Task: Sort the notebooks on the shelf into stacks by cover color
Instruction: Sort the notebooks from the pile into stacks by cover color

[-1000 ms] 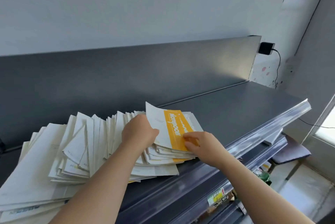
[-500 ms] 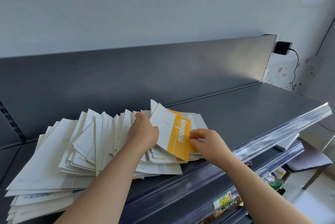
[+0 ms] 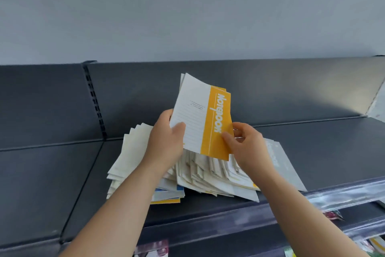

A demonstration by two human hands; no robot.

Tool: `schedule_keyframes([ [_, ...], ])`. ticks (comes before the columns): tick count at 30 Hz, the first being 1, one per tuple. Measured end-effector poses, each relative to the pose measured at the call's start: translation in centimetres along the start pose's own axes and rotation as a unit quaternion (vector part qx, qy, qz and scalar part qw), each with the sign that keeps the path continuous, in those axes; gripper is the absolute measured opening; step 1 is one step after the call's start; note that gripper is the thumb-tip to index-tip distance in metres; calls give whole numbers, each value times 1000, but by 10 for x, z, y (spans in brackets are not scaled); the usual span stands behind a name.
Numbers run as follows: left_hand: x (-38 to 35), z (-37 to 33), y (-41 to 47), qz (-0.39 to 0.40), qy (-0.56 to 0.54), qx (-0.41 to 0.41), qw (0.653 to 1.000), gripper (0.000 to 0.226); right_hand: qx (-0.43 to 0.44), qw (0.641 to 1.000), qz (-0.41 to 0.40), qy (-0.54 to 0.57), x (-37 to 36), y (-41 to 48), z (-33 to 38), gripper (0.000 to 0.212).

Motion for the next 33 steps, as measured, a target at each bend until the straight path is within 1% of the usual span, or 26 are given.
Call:
schedule_keyframes([
  [5,85,19,-13,-65,24,-5,998,33,34,999,22,36,-57,-16,52,28],
  [10,177,42,-33,-98,66,-11,993,34,62,995,66,34,-134,-46,101,31],
  [15,274,69,-57,-125,101,14,987,31,83,988,122,42,-222,-86,149,38],
  [19,352,94,-79,-143,135,40,980,33,98,982,157,44,-292,-123,182,50],
  [21,387,106,-89,-146,149,51,977,33,99,978,177,43,-325,-141,195,53],
  [25,451,134,-107,-156,172,79,969,29,94,971,214,43,-387,-173,217,50],
  [29,506,163,-120,-179,189,105,960,31,95,961,255,38,-446,-200,235,34],
  [33,550,195,-123,-196,199,132,951,32,100,952,288,26,-501,-214,248,32],
])
Point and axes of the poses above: each hand's wrist, its own y-axis towards the middle knuckle, its own x-axis out of the back of the hand, z = x × y, the point moved 8 cm from there along y, towards the middle knuckle, and after that the axes turned 3 degrees about x, right-handed, at the moved point
